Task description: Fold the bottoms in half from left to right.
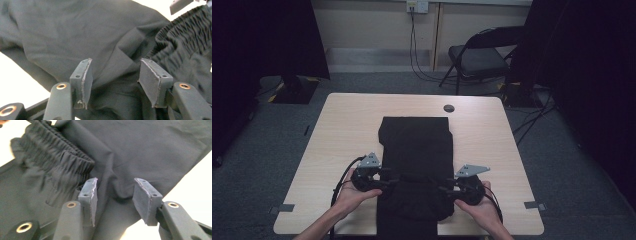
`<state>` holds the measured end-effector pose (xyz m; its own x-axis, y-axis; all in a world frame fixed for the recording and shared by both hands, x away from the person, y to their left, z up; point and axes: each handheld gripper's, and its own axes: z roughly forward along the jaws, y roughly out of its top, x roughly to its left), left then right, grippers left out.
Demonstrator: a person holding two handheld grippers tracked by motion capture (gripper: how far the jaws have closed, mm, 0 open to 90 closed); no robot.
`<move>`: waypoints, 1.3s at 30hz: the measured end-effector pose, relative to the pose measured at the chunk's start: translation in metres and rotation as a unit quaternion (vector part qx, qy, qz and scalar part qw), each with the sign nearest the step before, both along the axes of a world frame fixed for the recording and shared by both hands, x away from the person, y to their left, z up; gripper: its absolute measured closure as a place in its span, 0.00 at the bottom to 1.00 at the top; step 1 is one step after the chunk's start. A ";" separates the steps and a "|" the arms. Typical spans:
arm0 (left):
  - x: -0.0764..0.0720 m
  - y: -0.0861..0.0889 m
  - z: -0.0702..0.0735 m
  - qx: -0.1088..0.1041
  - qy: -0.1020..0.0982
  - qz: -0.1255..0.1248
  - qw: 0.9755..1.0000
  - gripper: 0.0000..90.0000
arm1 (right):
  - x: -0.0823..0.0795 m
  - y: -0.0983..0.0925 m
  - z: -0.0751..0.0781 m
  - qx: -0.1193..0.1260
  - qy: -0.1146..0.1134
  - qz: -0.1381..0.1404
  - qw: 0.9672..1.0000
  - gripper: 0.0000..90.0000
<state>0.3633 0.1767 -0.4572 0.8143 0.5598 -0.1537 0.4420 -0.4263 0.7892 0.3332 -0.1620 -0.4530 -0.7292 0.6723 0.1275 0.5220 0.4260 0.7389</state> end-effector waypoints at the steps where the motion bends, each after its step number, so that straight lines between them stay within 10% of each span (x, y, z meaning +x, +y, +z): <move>1: -0.003 0.001 0.001 -0.007 0.000 -0.002 1.000 0.48 | -0.006 0.000 0.002 0.003 -0.003 0.005 1.000 0.58; 10: -0.003 0.002 -0.002 -0.019 0.008 0.018 1.000 0.45 | -0.044 0.001 0.010 0.040 0.010 0.071 0.997 0.56; 14: -0.007 -0.007 -0.003 -0.007 0.011 -0.012 1.000 0.43 | -0.050 0.001 0.010 0.038 0.009 0.078 0.996 0.54; 23: -0.015 -0.021 -0.011 0.019 0.018 -0.051 0.998 0.43 | -0.028 0.015 0.014 0.042 -0.001 0.064 0.997 0.52; 34: 0.010 -0.008 -0.013 0.018 0.013 0.011 1.000 0.44 | -0.009 0.039 -0.029 -0.038 0.038 0.063 0.997 0.43; 39: 0.038 -0.009 -0.009 0.018 0.010 0.041 0.999 0.46 | 0.021 0.034 -0.007 -0.003 0.004 0.025 1.000 0.42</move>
<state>0.4012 0.1676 -0.4667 0.7628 0.6295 -0.1479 0.4916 -0.4160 0.7650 0.3539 -0.1281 -0.4600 -0.7602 0.6365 0.1303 0.5066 0.4552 0.7322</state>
